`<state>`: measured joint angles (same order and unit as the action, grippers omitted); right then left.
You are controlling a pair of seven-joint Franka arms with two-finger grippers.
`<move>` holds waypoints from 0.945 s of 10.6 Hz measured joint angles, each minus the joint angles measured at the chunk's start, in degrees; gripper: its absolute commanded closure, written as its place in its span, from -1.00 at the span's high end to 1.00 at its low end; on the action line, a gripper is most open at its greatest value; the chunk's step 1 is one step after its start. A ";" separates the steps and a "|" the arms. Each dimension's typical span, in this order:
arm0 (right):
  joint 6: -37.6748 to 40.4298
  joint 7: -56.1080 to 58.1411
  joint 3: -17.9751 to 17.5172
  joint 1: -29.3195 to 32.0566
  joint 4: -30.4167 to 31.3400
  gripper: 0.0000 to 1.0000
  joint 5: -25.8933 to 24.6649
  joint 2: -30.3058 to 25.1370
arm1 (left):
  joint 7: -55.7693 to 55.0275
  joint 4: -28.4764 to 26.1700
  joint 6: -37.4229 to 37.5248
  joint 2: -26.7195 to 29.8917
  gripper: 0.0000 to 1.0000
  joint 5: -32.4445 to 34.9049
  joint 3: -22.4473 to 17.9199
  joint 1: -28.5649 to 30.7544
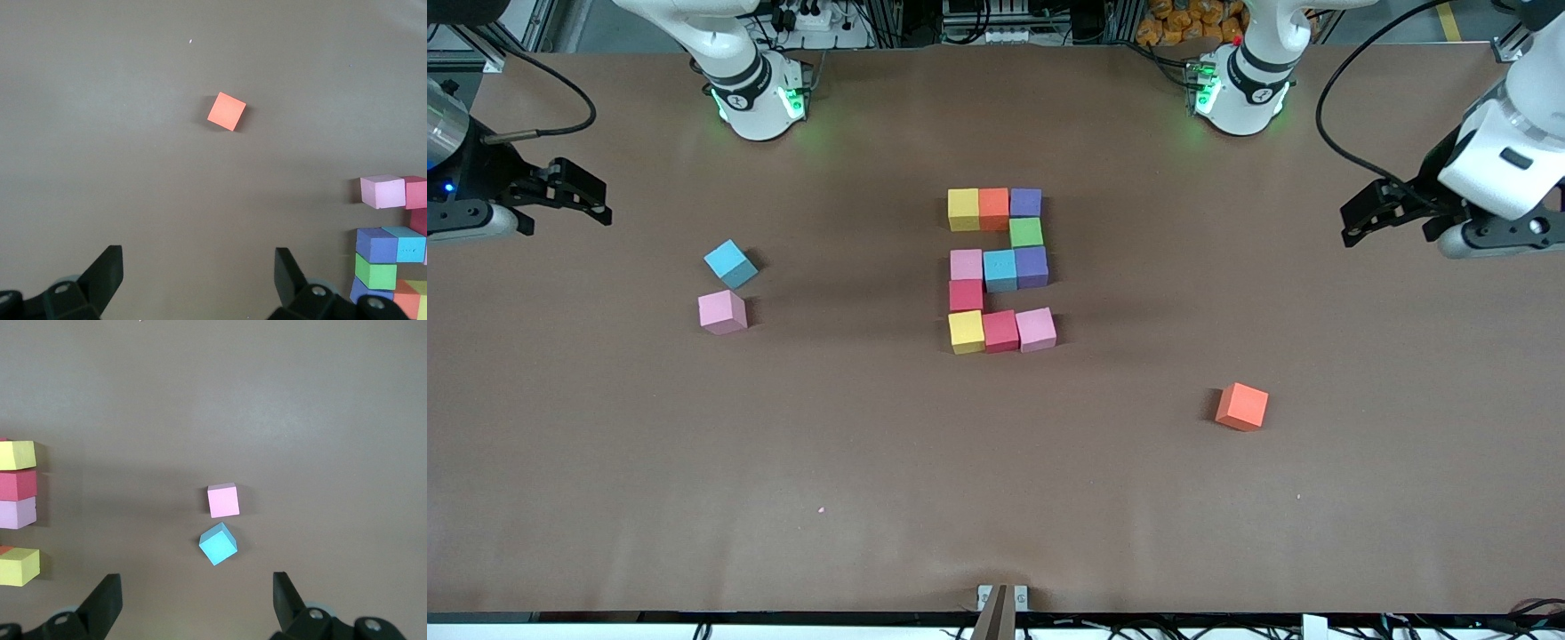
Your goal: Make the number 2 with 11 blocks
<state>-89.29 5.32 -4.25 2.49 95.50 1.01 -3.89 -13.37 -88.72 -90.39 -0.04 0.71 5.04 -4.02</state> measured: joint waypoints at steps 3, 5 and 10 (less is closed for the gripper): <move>0.00 0.00 -0.02 0.00 0.01 1.00 0.00 0.12 | 0.00 -0.05 0.30 0.41 1.00 0.00 -0.19 0.21; -0.02 0.00 -0.06 0.00 0.01 1.00 0.00 0.18 | 0.00 -0.07 0.33 0.41 1.00 0.00 -0.24 0.33; -0.02 0.00 -0.06 0.00 0.01 1.00 0.00 0.30 | 0.00 -0.22 0.73 0.22 1.00 0.00 -0.22 0.35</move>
<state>-89.31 5.32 -4.31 2.49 95.51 1.01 -3.59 -13.37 -88.94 -89.67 0.18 0.71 4.82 -3.67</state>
